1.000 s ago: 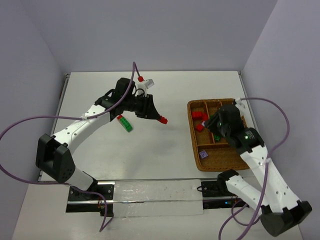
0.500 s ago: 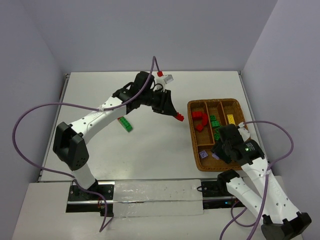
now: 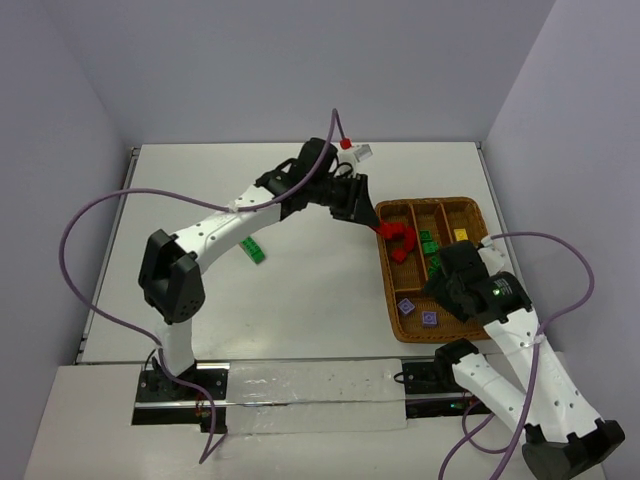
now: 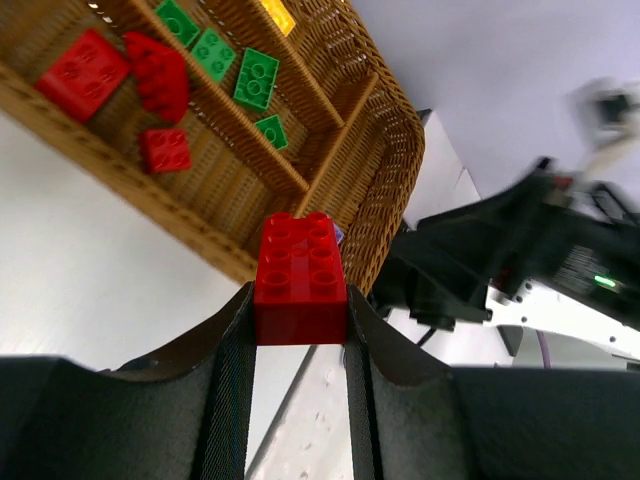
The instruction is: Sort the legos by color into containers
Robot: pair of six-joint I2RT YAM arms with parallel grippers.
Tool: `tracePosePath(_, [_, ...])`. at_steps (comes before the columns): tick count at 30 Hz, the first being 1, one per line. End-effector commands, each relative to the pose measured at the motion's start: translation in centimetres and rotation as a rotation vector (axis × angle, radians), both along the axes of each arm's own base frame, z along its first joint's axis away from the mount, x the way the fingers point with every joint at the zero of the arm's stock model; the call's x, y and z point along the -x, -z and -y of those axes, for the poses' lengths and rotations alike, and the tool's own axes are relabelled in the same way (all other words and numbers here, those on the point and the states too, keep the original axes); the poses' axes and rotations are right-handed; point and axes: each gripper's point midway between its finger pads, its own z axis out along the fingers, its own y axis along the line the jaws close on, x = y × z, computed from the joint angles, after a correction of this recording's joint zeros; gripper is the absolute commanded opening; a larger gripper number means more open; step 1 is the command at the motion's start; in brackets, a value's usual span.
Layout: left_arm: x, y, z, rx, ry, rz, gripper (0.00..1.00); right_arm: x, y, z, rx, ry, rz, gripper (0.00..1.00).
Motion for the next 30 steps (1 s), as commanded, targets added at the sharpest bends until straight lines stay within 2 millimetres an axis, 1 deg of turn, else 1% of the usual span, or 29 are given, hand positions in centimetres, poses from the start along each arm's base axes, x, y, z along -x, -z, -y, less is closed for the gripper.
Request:
tracePosePath(1, [-0.5,1.5,4.1,0.061,0.000,-0.072,0.00,-3.3,-6.6,1.7,0.071,0.048,0.228,0.69])
tracePosePath(2, [-0.9,1.4,4.7,0.065,-0.012,-0.063,0.00,-3.7,-7.4,1.8,0.079,0.051,0.258,0.69])
tracePosePath(3, [-1.2,2.1,5.3,0.051,-0.025,-0.056,0.00,-4.0,-8.4,2.3,0.102,0.057,0.287,0.69])
tracePosePath(5, [-1.6,3.1,6.3,0.048,-0.029,-0.075,0.00,-4.4,-9.8,2.9,0.136,0.062,0.319,0.69])
tracePosePath(7, [-2.0,4.9,7.1,0.030,-0.028,-0.104,0.03,-4.8,-10.7,3.1,0.162,0.055,0.334,0.70])
tracePosePath(8, [-2.3,4.8,7.6,0.038,-0.027,-0.109,0.08,-4.9,-10.9,3.2,0.169,0.052,0.334,0.70])
tracePosePath(9, [-2.5,5.9,7.9,0.025,-0.029,-0.125,0.15,-4.9,-11.0,3.2,0.173,0.046,0.336,0.70])
tracePosePath(10, [-2.6,5.3,8.0,0.036,-0.030,-0.119,0.15,-5.0,-11.0,3.2,0.174,0.046,0.333,0.70])
tracePosePath(11, [-2.7,6.1,8.5,0.029,-0.023,-0.131,0.22,-5.1,-10.9,3.0,0.170,0.040,0.337,0.70])
tracePosePath(12, [-2.8,5.9,8.7,0.036,-0.023,-0.126,0.24,-5.2,-10.9,2.9,0.166,0.038,0.339,0.70])
tracePosePath(13, [-2.9,5.9,9.0,0.038,-0.021,-0.124,0.36,-5.2,-10.6,2.8,0.158,0.032,0.339,0.70])
tracePosePath(15, [-2.9,6.1,9.5,0.039,-0.012,-0.127,0.64,-5.2,-10.2,2.5,0.146,0.023,0.334,0.70])
tracePosePath(16, [-2.9,6.2,9.6,0.033,-0.008,-0.132,0.82,-5.2,-10.1,2.5,0.144,0.023,0.333,0.70])
tracePosePath(17, [-2.9,6.3,9.5,0.021,-0.010,-0.136,0.92,-5.2,-10.0,2.4,0.143,0.021,0.331,0.70])
tracePosePath(18, [-2.9,6.5,9.4,0.005,-0.014,-0.139,0.98,-5.2,-9.9,2.4,0.144,0.019,0.329,0.70])
tracePosePath(20, [-3.0,6.6,9.0,-0.018,-0.022,-0.120,0.99,-5.4,-9.9,2.3,0.144,0.017,0.331,0.70])
tracePosePath(21, [-3.1,6.3,8.6,-0.033,-0.036,-0.101,0.99,-5.5,-9.9,2.3,0.146,0.012,0.333,0.70])
tracePosePath(23, [-3.5,4.8,7.5,-0.050,-0.067,-0.052,0.99,-5.8,-9.9,2.1,0.145,0.001,0.335,0.70])
tracePosePath(25, [-3.9,4.9,5.8,-0.102,-0.103,-0.028,0.99,-6.3,-10.0,1.8,0.141,-0.011,0.343,0.70])
tracePosePath(26, [-4.0,3.7,5.3,-0.091,-0.111,-0.016,0.99,-6.4,-9.9,1.7,0.140,-0.015,0.342,0.70])
tracePosePath(27, [-4.4,4.1,3.4,-0.130,-0.158,-0.006,0.99,-6.6,-10.0,1.6,0.137,-0.019,0.345,0.70])
tracePosePath(28, [-4.8,5.1,0.9,-0.184,-0.212,0.003,0.98,-6.8,-10.1,1.4,0.133,-0.023,0.349,0.70])
tracePosePath(29, [-5.5,3.0,-1.2,-0.165,-0.263,0.040,0.94,-6.8,-10.0,1.4,0.134,-0.023,0.348,0.70])
tracePosePath(30, [-5.6,4.2,-3.6,-0.204,-0.306,0.032,0.91,-6.9,-10.0,1.4,0.135,-0.025,0.350,0.70])
